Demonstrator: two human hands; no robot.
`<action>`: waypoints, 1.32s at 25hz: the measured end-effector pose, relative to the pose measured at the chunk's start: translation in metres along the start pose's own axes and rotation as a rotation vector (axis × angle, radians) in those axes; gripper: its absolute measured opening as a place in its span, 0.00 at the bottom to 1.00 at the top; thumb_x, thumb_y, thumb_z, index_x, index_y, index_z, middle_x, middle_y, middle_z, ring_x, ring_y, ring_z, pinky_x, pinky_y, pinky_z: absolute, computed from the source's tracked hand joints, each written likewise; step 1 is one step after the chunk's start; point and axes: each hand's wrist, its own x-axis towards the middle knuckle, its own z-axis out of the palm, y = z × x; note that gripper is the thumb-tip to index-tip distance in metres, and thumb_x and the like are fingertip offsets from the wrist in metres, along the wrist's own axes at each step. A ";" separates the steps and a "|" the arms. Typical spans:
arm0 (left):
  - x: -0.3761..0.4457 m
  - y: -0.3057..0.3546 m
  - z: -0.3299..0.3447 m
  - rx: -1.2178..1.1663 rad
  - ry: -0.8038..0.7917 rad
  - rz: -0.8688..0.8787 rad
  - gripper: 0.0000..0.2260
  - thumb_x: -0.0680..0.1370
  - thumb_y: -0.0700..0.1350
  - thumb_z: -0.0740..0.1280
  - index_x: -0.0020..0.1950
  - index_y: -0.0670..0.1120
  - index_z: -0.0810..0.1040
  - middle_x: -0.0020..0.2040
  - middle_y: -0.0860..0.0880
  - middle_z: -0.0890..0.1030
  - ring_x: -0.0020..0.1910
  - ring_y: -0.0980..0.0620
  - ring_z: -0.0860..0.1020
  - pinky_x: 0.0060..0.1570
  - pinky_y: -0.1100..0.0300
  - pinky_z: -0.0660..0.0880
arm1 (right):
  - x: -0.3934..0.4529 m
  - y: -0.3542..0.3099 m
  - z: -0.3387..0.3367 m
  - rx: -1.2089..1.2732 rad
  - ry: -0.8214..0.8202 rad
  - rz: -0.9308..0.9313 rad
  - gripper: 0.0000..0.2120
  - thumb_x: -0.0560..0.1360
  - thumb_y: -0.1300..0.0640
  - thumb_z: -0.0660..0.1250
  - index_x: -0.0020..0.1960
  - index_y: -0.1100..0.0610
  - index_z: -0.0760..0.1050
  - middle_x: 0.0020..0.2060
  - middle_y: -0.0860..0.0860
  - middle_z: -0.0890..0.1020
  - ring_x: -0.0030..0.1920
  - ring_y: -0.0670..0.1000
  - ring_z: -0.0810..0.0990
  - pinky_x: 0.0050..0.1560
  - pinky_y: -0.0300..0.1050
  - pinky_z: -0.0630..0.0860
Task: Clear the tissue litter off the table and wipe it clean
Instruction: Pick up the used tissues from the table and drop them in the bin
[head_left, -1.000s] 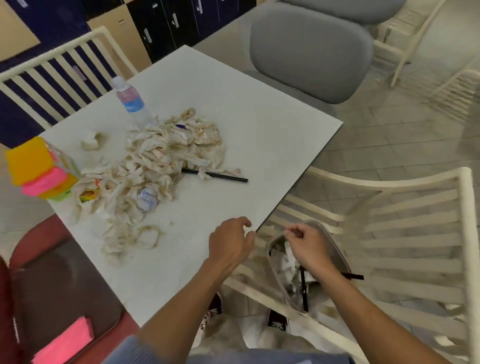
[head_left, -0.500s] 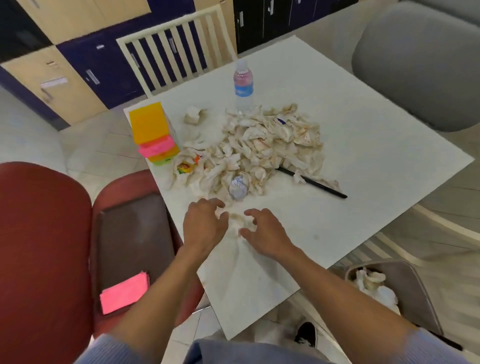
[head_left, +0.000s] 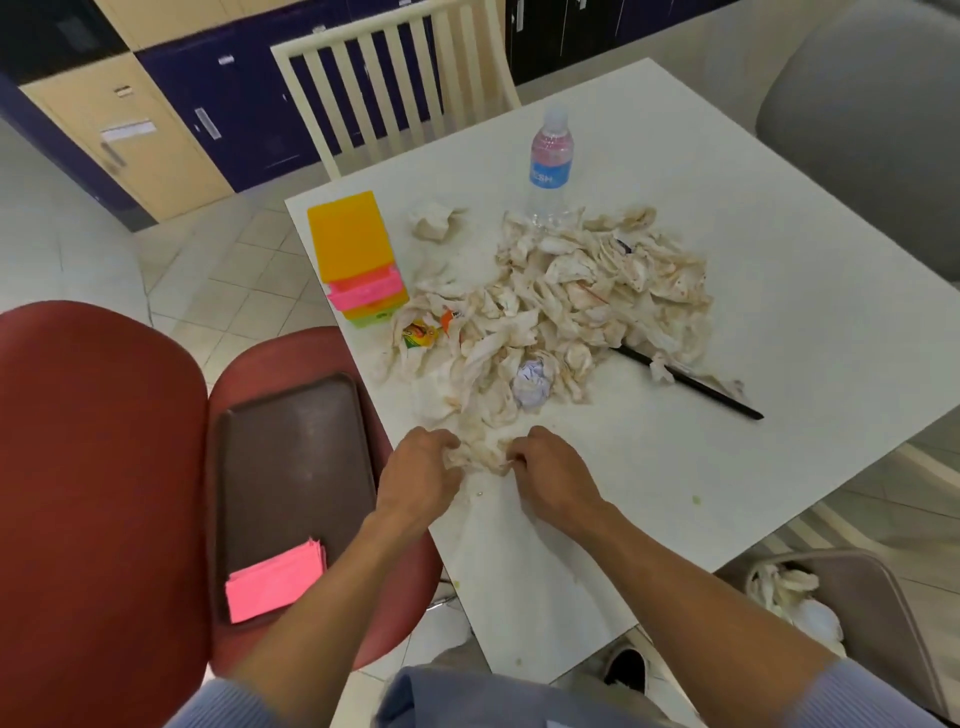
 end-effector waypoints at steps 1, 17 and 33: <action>-0.001 0.000 0.000 -0.012 0.008 0.006 0.17 0.76 0.44 0.68 0.64 0.47 0.77 0.59 0.46 0.77 0.59 0.47 0.76 0.53 0.56 0.73 | 0.000 0.001 -0.002 0.007 -0.001 0.003 0.11 0.75 0.66 0.59 0.48 0.58 0.79 0.41 0.50 0.72 0.45 0.54 0.75 0.41 0.43 0.67; -0.037 0.112 0.031 -0.201 0.034 0.210 0.07 0.73 0.42 0.70 0.50 0.47 0.83 0.43 0.52 0.80 0.43 0.52 0.78 0.41 0.62 0.68 | -0.116 0.130 -0.097 0.679 0.520 0.364 0.07 0.76 0.62 0.67 0.44 0.52 0.79 0.39 0.47 0.81 0.40 0.48 0.80 0.45 0.42 0.77; -0.129 0.282 0.160 -0.162 -0.214 0.417 0.09 0.72 0.46 0.71 0.52 0.48 0.83 0.38 0.58 0.77 0.37 0.61 0.76 0.35 0.72 0.68 | -0.289 0.301 -0.055 0.796 0.569 0.719 0.08 0.75 0.64 0.67 0.52 0.57 0.81 0.46 0.51 0.82 0.48 0.50 0.80 0.53 0.47 0.78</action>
